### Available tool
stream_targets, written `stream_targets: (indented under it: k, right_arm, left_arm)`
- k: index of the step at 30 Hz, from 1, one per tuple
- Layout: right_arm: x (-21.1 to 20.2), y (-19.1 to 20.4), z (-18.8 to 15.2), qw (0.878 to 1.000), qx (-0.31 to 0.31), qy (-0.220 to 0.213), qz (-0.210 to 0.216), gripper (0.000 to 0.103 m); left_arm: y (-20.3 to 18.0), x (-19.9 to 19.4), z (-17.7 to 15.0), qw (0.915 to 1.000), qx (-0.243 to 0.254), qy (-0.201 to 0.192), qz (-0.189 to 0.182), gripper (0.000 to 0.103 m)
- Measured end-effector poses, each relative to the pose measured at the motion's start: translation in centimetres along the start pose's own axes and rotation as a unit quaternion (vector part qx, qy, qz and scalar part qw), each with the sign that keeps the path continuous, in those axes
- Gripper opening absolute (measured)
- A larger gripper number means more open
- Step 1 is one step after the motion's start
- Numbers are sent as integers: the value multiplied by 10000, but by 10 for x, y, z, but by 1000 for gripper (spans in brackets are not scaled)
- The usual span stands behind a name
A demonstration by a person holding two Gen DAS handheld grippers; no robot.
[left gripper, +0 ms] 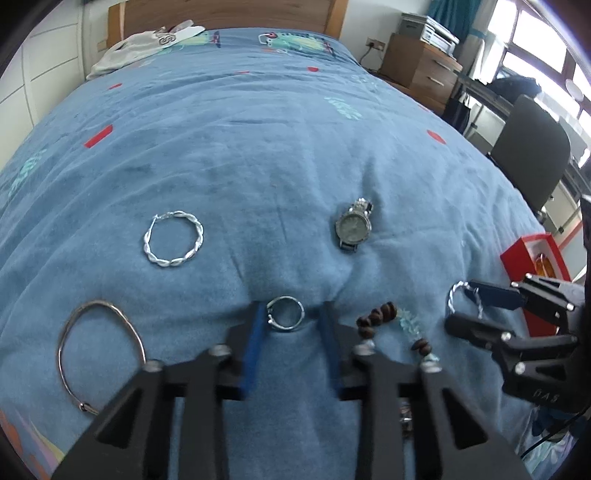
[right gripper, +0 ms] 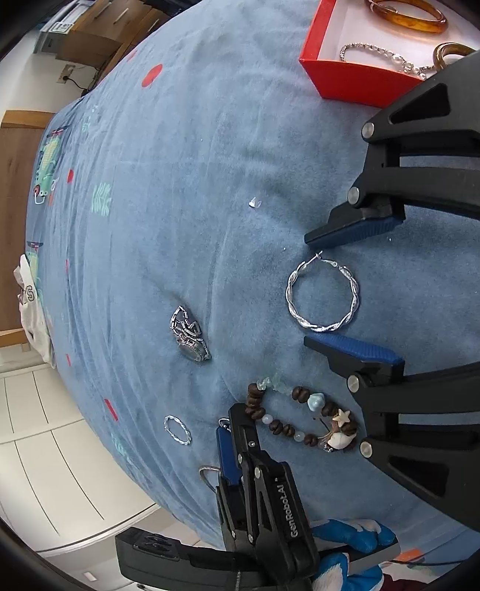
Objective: Organize jewelry
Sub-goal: 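Grasp the small silver ring with the left tool while the right tool grasps the twisted silver hoop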
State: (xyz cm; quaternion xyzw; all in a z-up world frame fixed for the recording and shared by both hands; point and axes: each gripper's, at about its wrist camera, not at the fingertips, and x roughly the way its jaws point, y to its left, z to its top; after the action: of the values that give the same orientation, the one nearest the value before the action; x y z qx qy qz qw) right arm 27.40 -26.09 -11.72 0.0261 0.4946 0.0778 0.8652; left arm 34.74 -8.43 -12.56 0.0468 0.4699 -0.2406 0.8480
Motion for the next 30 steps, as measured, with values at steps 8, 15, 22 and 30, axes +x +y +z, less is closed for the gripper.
stream_targets:
  k: [8,15,22,30]
  right_arm:
    - [-6,3,-2,9999,-37,-19,108,42]
    - [-23,10,-6,9998,-37,-132,143,42]
    - [-66,16,-7,9991,-27,-426,81,42]
    - [-131,1,-16,9969,-10,-763,-164,42]
  left_arm:
    - [-7,-10,-5,9997,130,-69,193,18]
    - [-21,-33,-13,9985,322,-179,395,18]
    - [-47,-76,-13,9965,493,-425,524,18]
    - [-89,-125,-16,9947,625,-671,461,18]
